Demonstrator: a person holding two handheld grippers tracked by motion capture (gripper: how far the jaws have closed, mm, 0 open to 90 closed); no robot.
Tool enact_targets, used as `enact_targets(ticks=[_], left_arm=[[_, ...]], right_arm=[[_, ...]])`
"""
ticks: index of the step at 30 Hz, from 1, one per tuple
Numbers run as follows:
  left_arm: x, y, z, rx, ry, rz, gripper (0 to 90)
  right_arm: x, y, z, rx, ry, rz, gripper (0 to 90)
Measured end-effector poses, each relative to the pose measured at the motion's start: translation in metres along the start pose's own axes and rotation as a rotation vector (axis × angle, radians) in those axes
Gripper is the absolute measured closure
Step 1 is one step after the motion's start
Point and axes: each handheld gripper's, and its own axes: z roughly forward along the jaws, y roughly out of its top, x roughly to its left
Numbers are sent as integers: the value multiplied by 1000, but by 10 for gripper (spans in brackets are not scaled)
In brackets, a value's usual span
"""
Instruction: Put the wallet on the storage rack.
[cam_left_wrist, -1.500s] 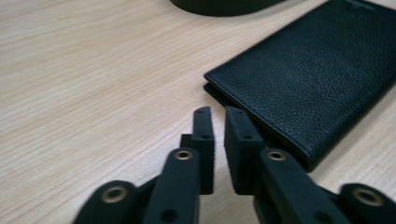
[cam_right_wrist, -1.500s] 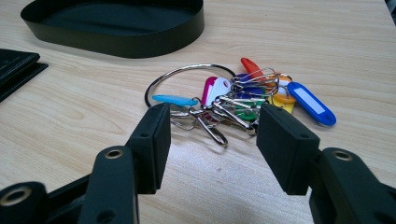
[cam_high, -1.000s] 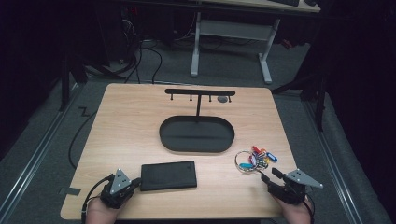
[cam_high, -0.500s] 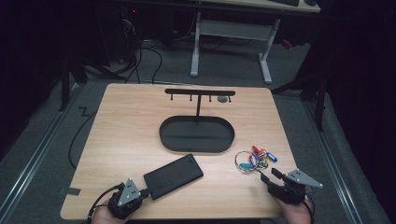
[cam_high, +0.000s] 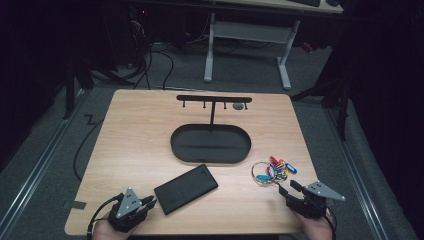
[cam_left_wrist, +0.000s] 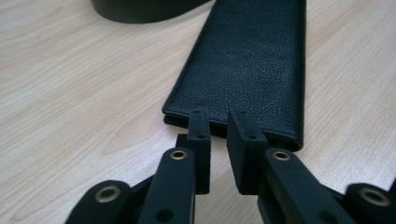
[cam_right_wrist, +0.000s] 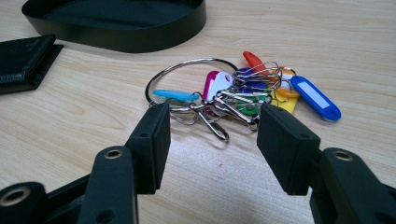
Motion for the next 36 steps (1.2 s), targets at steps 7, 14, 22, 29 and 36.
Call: enact_targets(ticks=[7,14,22,29,36], left_arm=[[7,19,5,-18,26,21,636],[-3,54,19,-39,14,96,537],[-14,34,33,-2,-63,75,475],[-23,41,37,-17,-111,110,447],[-30,39,43,7,-160,164,473]], right_arm=[[0,0,1,5,7,9,435],[0,1,2,9,16,30,430],[0,-2,4,24,1,46,415],[4,-3,-3,20,-19,43,412],[9,-4,-1,30,-32,36,411]])
